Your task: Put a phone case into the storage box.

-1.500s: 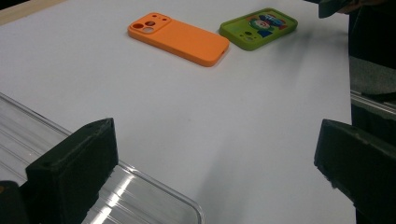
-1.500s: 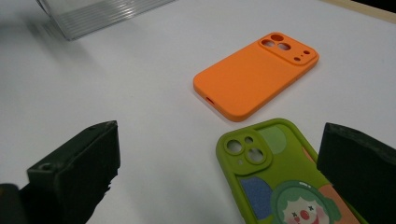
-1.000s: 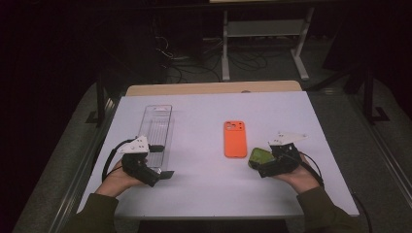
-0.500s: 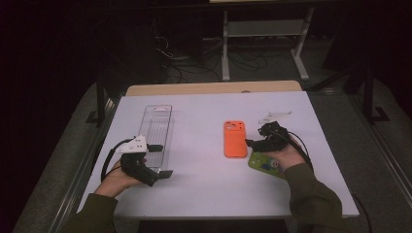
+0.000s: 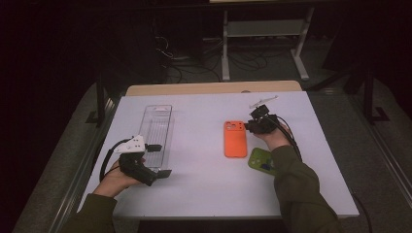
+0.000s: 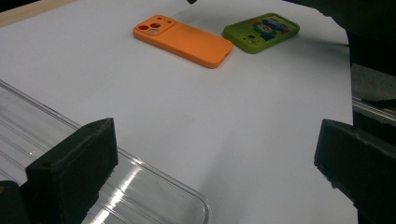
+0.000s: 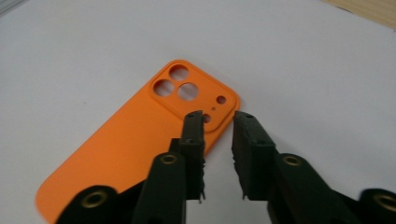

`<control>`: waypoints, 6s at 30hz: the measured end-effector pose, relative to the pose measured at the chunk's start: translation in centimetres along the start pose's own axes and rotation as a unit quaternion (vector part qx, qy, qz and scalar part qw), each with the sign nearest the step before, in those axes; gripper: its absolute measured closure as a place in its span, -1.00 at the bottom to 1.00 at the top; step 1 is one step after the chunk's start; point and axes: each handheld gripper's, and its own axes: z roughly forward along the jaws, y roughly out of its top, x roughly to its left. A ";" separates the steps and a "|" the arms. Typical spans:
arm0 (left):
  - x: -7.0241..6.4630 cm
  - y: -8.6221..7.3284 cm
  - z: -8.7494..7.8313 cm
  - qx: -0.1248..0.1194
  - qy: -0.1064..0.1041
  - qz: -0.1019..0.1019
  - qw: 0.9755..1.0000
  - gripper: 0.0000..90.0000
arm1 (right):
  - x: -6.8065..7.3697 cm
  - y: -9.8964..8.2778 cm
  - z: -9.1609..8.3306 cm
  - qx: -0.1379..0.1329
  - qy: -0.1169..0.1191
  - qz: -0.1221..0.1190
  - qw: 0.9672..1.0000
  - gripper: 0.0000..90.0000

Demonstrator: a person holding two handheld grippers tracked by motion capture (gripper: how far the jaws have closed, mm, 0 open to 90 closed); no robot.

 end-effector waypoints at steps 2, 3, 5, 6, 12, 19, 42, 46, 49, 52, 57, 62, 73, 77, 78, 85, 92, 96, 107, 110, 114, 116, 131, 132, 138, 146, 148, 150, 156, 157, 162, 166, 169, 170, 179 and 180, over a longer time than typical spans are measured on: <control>0.0 0.0 0.1 -0.001 0.000 -0.001 1.000 -1.00 | -0.5 0.3 0.5 0.005 -0.003 0.005 1.000 0.80; 0.0 0.0 0.1 -0.002 0.000 -0.002 1.000 -1.00 | -1.0 0.4 1.1 0.009 -0.004 0.013 1.000 0.88; 0.0 0.0 0.2 0.000 0.000 0.000 1.000 -1.00 | -1.5 0.5 1.8 0.018 -0.007 0.014 1.000 0.94; 0.1 0.0 0.2 0.001 0.000 0.001 1.000 -1.00 | -1.5 0.5 1.8 0.018 -0.007 0.014 1.000 0.94; 0.2 0.0 0.3 -0.002 0.002 0.001 1.000 -1.00 | -2.3 0.8 4.0 0.041 -0.009 0.025 0.999 0.96; 0.3 0.0 0.2 -0.005 0.003 -0.001 1.000 -1.00 | -2.0 1.0 5.2 0.053 -0.004 0.034 0.998 0.96; 0.4 0.2 0.4 -0.005 0.001 0.001 1.000 -1.00 | 2.1 3.3 7.4 0.043 0.053 -0.008 0.998 0.97; 0.4 0.2 0.4 -0.005 0.000 0.004 1.000 -1.00 | 2.7 3.5 7.6 0.046 0.063 -0.018 0.997 0.97; 0.4 0.2 0.4 -0.005 0.000 0.003 1.000 -1.00 | 3.5 3.8 7.8 0.048 0.067 -0.025 0.996 0.97; 0.4 0.2 0.4 -0.003 0.001 0.004 1.000 -1.00 | 4.0 4.1 8.0 0.049 0.065 -0.041 0.996 0.97; 0.3 0.2 0.4 -0.006 0.001 0.000 1.000 -1.00 | 3.6 4.1 7.3 0.046 0.063 -0.037 0.996 0.84; 0.4 0.2 0.4 0.000 0.001 0.007 1.000 -1.00 | 2.8 4.1 5.0 0.019 0.063 -0.040 0.997 0.55; 0.2 0.2 0.5 0.002 0.002 0.009 1.000 -1.00 | 2.6 1.9 0.4 -0.016 0.080 -0.031 0.996 -0.41; 0.1 0.2 0.5 0.005 0.002 0.009 1.000 -1.00 | 2.8 0.4 -0.6 -0.022 0.058 -0.053 0.997 -0.63; 0.1 0.2 0.5 0.004 0.003 0.007 1.000 -1.00 | 2.8 -0.5 -1.2 -0.025 0.052 -0.060 0.997 -0.69; 0.2 0.1 0.4 0.010 0.005 0.011 1.000 -1.00 | 2.9 -3.0 -2.4 -0.011 0.061 -0.049 0.997 -0.94; 0.2 0.1 0.5 0.009 0.005 0.010 1.000 -1.00 | 3.5 -5.7 -4.1 -0.033 0.055 -0.048 0.997 -1.00; 0.2 0.1 0.4 0.009 0.006 0.010 1.000 -1.00 | 3.7 -7.1 -5.3 -0.050 0.055 -0.046 0.996 -1.00; 0.2 0.1 0.5 0.009 0.007 0.011 1.000 -1.00 | 3.9 -10.8 -7.6 -0.076 0.061 -0.032 0.995 -1.00; 0.2 0.1 0.4 0.009 0.008 0.009 1.000 -1.00 | 4.0 -11.7 -8.1 -0.083 0.065 -0.035 0.994 -1.00; 0.2 0.1 0.4 0.007 0.009 0.008 1.000 -1.00 | 4.1 -12.6 -8.6 -0.086 0.065 -0.039 0.993 -1.00; 0.2 0.1 0.4 0.008 0.009 0.008 1.000 -1.00 | 4.1 -12.8 -8.6 -0.086 0.068 -0.043 0.993 -1.00; 0.1 0.1 0.4 0.009 0.010 0.009 1.000 -1.00 | 4.4 -11.1 -8.3 -0.049 0.069 -0.033 0.996 -1.00; 0.1 0.1 0.4 0.009 0.010 0.009 1.000 -1.00 | 4.4 -10.8 -8.2 -0.046 0.069 -0.031 0.996 -1.00; 0.2 0.1 0.3 0.003 0.010 0.009 1.000 -1.00 | 4.9 -9.2 -7.4 -0.032 0.065 -0.029 0.997 -0.99; 0.1 0.1 0.2 0.000 0.010 0.008 1.000 -1.00 | 5.5 -6.6 -5.9 -0.014 0.063 -0.028 0.998 -0.99; 0.1 0.1 0.2 -0.001 0.010 0.007 1.000 -1.00 | 5.6 -6.0 -5.4 -0.011 0.062 -0.033 0.997 -0.99; 0.2 0.1 0.2 0.000 0.010 0.008 1.000 -1.00 | 5.9 -5.4 -4.8 -0.005 0.061 -0.033 0.998 -0.99; 0.2 0.2 0.2 -0.001 0.009 0.006 1.000 -1.00 | 6.6 -3.9 -2.8 0.005 0.057 -0.033 0.998 -0.99; 0.2 0.2 0.1 -0.002 0.009 0.004 1.000 -1.00 | 6.6 -3.7 -2.5 0.004 0.055 -0.038 0.998 -0.99; 0.2 0.2 0.1 0.001 0.009 0.005 1.000 -1.00 | 7.4 -2.8 -0.9 0.019 0.052 -0.035 0.998 -0.98; 0.2 0.2 0.1 0.000 0.008 0.007 1.000 -1.00 | 7.6 -2.4 0.4 0.023 0.049 -0.040 0.998 -0.98; 0.2 0.2 0.2 -0.001 0.008 0.006 1.000 -1.00 | 7.7 -2.1 1.4 0.029 0.046 -0.040 0.998 -0.98; 0.2 0.2 0.2 -0.001 0.008 0.007 1.000 -1.00 | 7.9 -1.9 2.0 0.035 0.043 -0.043 0.998 -0.98; 0.2 0.2 0.1 -0.002 0.008 0.004 1.000 -1.00 | 8.6 -1.6 3.5 0.062 0.042 -0.046 0.996 -0.95; 0.2 0.2 0.1 -0.003 0.008 0.005 1.000 -1.00 | 8.6 -1.6 3.6 0.061 0.041 -0.048 0.996 -0.93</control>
